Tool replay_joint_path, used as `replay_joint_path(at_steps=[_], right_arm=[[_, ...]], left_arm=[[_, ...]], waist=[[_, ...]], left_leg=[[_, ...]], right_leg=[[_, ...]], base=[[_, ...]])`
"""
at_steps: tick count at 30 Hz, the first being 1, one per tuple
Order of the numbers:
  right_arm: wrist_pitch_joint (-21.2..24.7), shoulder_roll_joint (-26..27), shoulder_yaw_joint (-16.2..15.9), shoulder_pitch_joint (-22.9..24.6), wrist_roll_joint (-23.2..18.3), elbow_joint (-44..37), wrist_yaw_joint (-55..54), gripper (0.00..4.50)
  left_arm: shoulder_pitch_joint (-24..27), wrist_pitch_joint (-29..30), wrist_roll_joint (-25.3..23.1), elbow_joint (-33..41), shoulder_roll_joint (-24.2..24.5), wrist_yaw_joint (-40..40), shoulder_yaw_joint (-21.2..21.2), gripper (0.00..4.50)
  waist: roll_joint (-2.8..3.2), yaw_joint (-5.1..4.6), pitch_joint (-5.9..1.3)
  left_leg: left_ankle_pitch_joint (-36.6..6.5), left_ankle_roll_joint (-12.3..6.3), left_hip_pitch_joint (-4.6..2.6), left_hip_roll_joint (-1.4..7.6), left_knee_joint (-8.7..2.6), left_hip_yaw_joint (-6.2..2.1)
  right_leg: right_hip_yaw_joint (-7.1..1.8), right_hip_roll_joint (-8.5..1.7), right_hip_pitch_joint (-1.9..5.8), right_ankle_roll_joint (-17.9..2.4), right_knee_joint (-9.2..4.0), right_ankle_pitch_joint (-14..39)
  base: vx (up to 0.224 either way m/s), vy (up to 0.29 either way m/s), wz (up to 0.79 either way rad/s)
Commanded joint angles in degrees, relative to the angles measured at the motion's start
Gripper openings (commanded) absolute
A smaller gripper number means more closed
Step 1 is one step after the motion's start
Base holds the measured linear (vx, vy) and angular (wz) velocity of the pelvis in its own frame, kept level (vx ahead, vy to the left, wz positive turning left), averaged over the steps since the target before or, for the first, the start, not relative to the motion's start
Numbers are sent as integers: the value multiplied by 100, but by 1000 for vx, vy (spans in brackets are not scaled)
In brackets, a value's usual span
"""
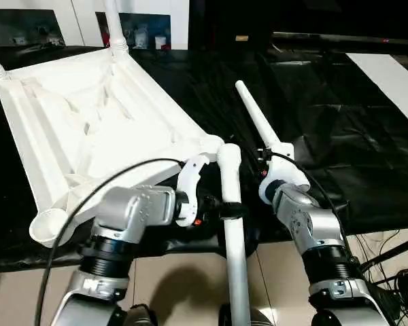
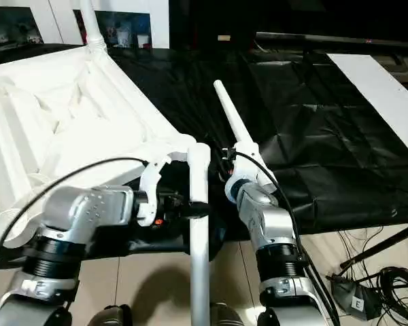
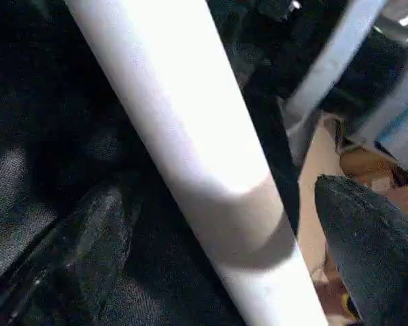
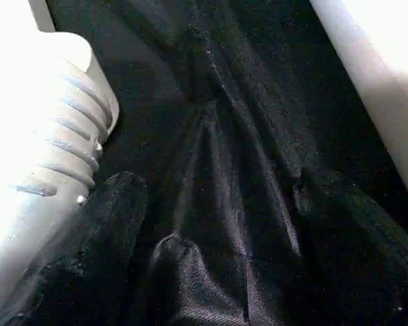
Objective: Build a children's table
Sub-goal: Pick table leg
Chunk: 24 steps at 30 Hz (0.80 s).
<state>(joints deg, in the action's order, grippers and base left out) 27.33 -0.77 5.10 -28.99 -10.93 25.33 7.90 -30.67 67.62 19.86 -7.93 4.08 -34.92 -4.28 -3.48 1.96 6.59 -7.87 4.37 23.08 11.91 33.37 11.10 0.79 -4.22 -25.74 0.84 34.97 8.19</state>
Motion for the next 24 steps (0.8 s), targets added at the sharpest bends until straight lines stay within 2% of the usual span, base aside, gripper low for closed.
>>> replay_joint_path(at_steps=[1, 8, 10, 15, 21, 22, 24], right_arm=[[79, 6, -9, 90, -2, 54, -43, 388], [82, 2, 0, 99, 7, 48, -49, 388], [85, 3, 2, 99, 11, 48, -53, 388], [86, 6, 6, 92, 21, 56, -53, 388], [86, 7, 7, 88, 22, 62, -55, 388], [84, 5, 10, 86, 23, 68, -56, 388], [84, 6, 11, 84, 24, 72, -59, 388]], left_arm=[[0, -79, -101, -295, -152, 267, 33, 447], [-25, -54, 34, -380, -350, 321, 252, 447], [-16, -49, 71, -388, -388, 345, 290, 419], [5, -148, 127, -462, -436, 457, 319, 399], [20, -146, 126, -474, -480, 494, 355, 350], [28, -141, 134, -478, -508, 514, 387, 326], [34, -148, 132, -481, -510, 514, 389, 321]], waist=[[69, 12, -512], [55, 1, -487], [54, -3, -491], [48, 4, -497], [59, 8, -502], [48, 4, -499], [53, 3, -499]], left_leg=[[-1672, 20, -127, -31, -326, -14], [-1979, 44, -135, -40, -328, -29], [-2005, 50, -132, -37, -331, -39], [-1956, 21, -125, -35, -331, -39], [-1912, 12, -114, -36, -332, -39], [-1912, 5, -114, -35, -332, -35], [-1917, 8, -109, -34, -334, -36]], right_leg=[[-68, -115, 315, -639, -497, 1889], [-43, -118, 271, -471, -570, 2472], [-37, -122, 267, -433, -573, 2536], [-40, -130, 264, -417, -573, 2501], [-45, -133, 272, -434, -563, 2408], [-45, -127, 269, -445, -563, 2378], [-43, -128, 274, -455, -562, 2372]], base=[[0, 0, 0], [0, 0, 0], [0, 0, 0], [0, 0, 0], [0, 0, 0], [0, 0, 0], [0, 0, 0]])
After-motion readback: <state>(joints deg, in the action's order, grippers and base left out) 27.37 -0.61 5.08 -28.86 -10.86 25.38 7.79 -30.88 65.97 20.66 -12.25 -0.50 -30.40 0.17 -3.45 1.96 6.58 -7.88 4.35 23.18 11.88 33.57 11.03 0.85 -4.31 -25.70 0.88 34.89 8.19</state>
